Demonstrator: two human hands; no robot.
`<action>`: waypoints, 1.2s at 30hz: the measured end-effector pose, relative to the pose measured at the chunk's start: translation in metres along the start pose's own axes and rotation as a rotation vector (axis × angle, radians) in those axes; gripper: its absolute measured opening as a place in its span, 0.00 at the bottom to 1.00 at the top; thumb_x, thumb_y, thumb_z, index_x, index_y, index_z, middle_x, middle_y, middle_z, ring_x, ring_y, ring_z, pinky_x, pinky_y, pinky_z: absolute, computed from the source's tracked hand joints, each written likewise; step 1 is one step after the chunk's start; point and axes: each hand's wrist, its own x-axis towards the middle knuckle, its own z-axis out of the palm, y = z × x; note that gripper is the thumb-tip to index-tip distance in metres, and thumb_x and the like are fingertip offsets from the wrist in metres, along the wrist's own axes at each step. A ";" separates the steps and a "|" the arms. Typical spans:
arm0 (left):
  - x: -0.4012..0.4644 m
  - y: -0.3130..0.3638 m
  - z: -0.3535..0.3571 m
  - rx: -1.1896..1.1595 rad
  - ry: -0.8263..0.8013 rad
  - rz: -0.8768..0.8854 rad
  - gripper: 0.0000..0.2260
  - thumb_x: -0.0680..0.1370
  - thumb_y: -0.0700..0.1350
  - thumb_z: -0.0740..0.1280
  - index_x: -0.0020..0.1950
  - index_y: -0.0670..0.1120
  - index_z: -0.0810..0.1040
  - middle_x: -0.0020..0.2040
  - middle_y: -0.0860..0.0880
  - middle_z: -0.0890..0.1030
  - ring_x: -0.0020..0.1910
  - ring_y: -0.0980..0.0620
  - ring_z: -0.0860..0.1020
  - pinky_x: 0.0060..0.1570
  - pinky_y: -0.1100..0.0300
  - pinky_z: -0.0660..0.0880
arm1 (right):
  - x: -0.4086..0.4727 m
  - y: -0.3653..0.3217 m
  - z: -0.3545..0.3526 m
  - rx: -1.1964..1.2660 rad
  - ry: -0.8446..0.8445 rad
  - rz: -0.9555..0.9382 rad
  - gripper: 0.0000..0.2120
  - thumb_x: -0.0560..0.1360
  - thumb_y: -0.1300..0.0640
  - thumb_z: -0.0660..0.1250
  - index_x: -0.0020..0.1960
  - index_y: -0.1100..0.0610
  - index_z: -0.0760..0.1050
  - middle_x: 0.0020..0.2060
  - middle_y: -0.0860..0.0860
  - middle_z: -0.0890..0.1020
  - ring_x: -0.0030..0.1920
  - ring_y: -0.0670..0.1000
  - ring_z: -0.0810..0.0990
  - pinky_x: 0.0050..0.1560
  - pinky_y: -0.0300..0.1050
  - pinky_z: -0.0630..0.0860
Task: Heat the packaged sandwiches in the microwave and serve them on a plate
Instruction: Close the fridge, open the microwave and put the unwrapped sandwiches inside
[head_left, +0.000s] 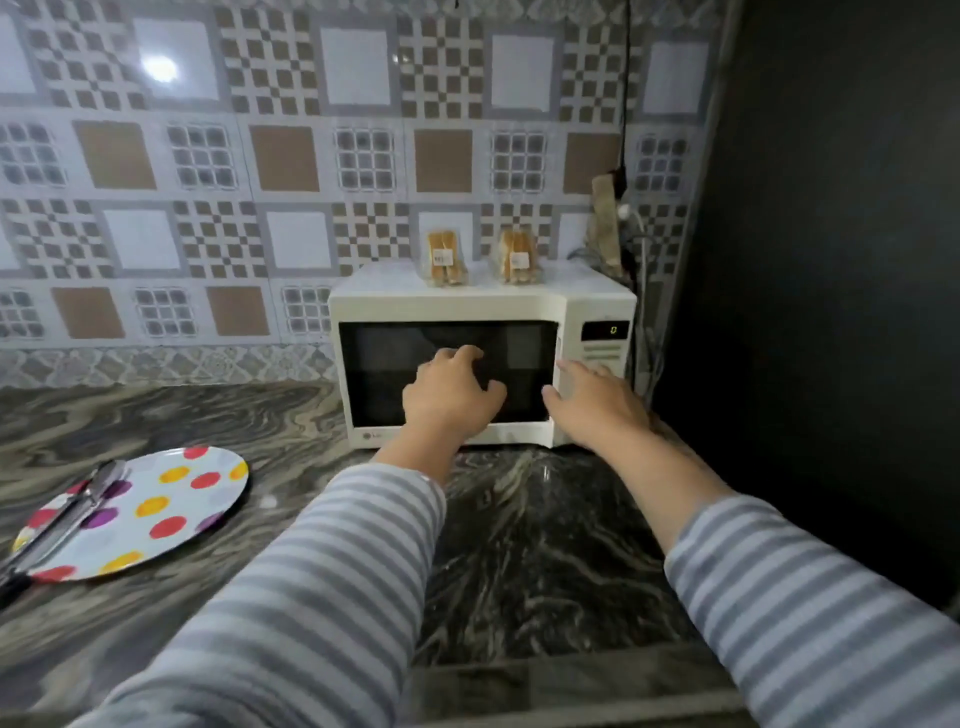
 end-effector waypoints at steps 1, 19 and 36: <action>-0.024 0.001 0.006 -0.019 -0.046 0.009 0.23 0.75 0.57 0.63 0.70 0.53 0.69 0.67 0.49 0.73 0.64 0.45 0.73 0.60 0.48 0.73 | -0.024 0.010 0.005 -0.013 -0.019 0.018 0.24 0.78 0.41 0.56 0.72 0.46 0.64 0.70 0.53 0.69 0.68 0.57 0.69 0.63 0.53 0.71; -0.350 0.136 0.142 0.017 -0.922 0.329 0.13 0.77 0.51 0.62 0.60 0.53 0.78 0.63 0.51 0.77 0.60 0.48 0.76 0.61 0.52 0.74 | -0.394 0.240 -0.026 0.000 -0.267 0.606 0.18 0.79 0.48 0.58 0.67 0.48 0.72 0.63 0.52 0.76 0.60 0.56 0.77 0.58 0.50 0.76; -0.626 0.465 0.232 -0.144 -1.189 0.812 0.16 0.76 0.51 0.61 0.63 0.53 0.76 0.62 0.52 0.78 0.60 0.48 0.77 0.62 0.55 0.73 | -0.685 0.523 -0.202 -0.015 -0.029 1.176 0.19 0.78 0.49 0.59 0.68 0.50 0.71 0.63 0.53 0.77 0.63 0.54 0.74 0.59 0.46 0.72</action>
